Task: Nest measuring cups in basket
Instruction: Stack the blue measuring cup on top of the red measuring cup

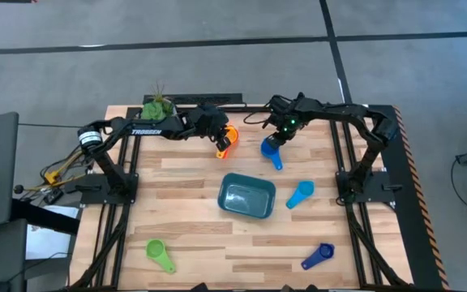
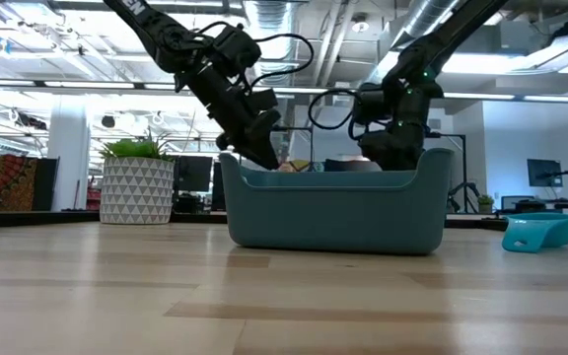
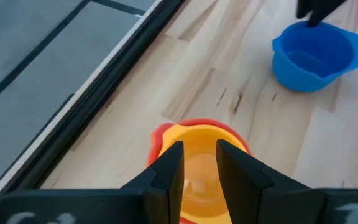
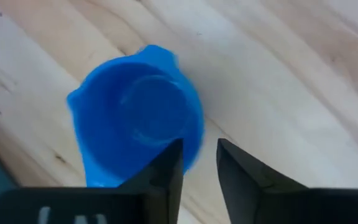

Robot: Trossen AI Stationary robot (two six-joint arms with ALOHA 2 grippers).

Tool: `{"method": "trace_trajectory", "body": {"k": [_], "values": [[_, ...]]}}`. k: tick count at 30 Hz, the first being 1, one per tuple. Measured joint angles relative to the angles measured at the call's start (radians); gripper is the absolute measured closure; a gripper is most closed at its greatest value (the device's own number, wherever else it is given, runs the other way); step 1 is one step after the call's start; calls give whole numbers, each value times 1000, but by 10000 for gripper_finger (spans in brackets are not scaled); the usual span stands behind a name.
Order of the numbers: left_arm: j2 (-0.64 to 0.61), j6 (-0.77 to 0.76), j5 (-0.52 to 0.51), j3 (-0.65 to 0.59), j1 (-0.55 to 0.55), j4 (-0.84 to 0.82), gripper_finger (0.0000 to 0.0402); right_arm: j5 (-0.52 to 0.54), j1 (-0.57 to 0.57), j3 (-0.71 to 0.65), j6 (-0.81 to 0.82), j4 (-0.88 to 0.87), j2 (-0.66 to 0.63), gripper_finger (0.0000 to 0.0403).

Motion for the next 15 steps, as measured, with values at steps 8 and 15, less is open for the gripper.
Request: {"method": "trace_trajectory", "body": {"k": [8,15], "values": [[0,29,-30,1,18,-15,317,48,46,-3,24,-12,-95,244],[-19,51,-37,1,42,-14,317,99,145,-108,81,62,-339,235]]}}
